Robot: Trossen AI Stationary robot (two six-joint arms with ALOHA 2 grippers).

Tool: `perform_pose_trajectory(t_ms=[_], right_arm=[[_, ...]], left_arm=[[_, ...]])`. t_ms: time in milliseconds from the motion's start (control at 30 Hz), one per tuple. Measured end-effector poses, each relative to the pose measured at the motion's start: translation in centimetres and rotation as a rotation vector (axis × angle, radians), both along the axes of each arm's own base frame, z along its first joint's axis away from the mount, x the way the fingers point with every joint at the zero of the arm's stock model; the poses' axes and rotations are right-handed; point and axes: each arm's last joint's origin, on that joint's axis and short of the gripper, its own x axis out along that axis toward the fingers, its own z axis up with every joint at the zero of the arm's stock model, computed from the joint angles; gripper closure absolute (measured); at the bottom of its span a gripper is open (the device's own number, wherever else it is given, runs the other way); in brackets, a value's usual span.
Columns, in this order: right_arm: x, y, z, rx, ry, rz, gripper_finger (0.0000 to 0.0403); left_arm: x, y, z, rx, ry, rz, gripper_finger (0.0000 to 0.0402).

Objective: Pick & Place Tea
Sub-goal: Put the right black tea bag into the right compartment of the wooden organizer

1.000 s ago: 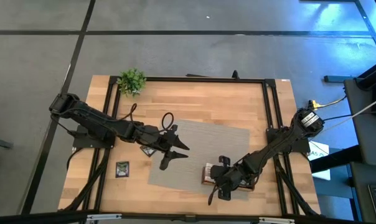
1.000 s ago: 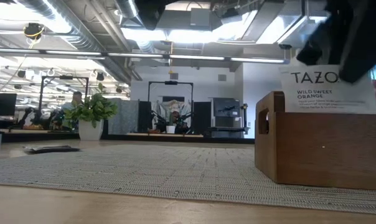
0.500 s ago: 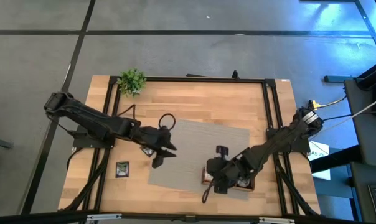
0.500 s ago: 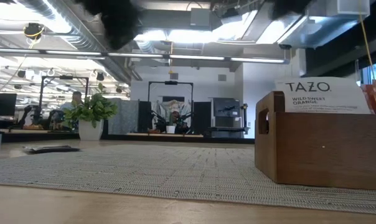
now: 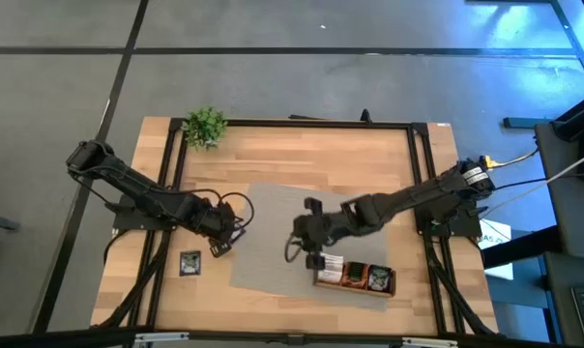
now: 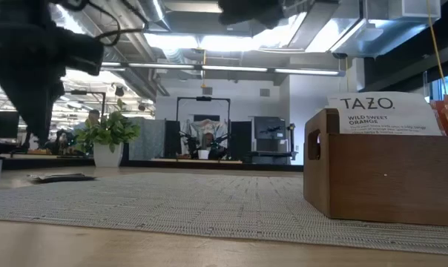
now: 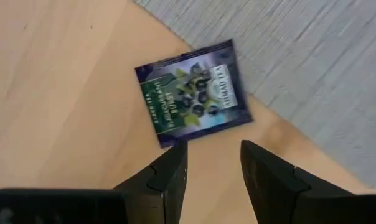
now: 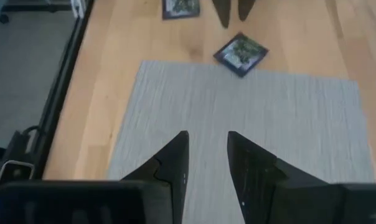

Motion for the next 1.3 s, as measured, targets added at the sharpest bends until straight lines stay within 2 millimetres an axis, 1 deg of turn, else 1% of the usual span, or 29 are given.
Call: perform_pose_trajectory(t_ms=[133,267,433,567,700,833,933,1033,1200,1300], right_arm=[[0.8,-1.5,0.0,0.033,-0.018,0.000,0.0290],[1.4,-2.5,-0.6,0.033,0.002,-0.024,0.0290],[2.0,-2.8,-1.8,0.048,0.041,-0.014,0.0290],[2.4,-2.8,-2.6,0.065,0.066,0.011,0.0290],[2.5,-3.3,-2.8,0.049,0.068,0.013,0.0290],[2.7,-4.4,-2.8,0.056,0.073,-0.015,0.0290],[2.9,-5.3,-3.0,0.100,0.083,-0.044,0.0290],[3.3,-5.9,-3.7,0.130,0.105,-0.090,0.0290],[4.4,-6.0,-5.7,0.147,0.128,-0.117,0.0290],[5.0,-6.3,-6.9,0.245,0.153,-0.204,0.0290]], left_arm=[[-0.3,0.5,-1.2,0.055,-0.005,-0.053,0.0258],[-0.5,0.9,-2.3,0.106,-0.007,-0.144,0.0258],[-0.7,1.3,-3.6,0.144,-0.008,-0.273,0.0258],[-0.9,2.0,-4.3,0.157,-0.007,-0.289,0.0258],[-0.8,2.5,-5.1,0.153,-0.047,-0.318,0.0258],[-0.7,2.9,-5.6,0.132,-0.069,-0.361,0.0258],[-0.9,3.2,-6.0,0.092,-0.072,-0.336,0.0258],[-1.0,3.4,-6.3,0.051,-0.083,-0.243,0.0258],[-0.5,3.5,-6.2,-0.009,-0.133,-0.075,0.0258],[-0.1,3.6,-6.1,-0.065,-0.186,0.054,0.0258]])
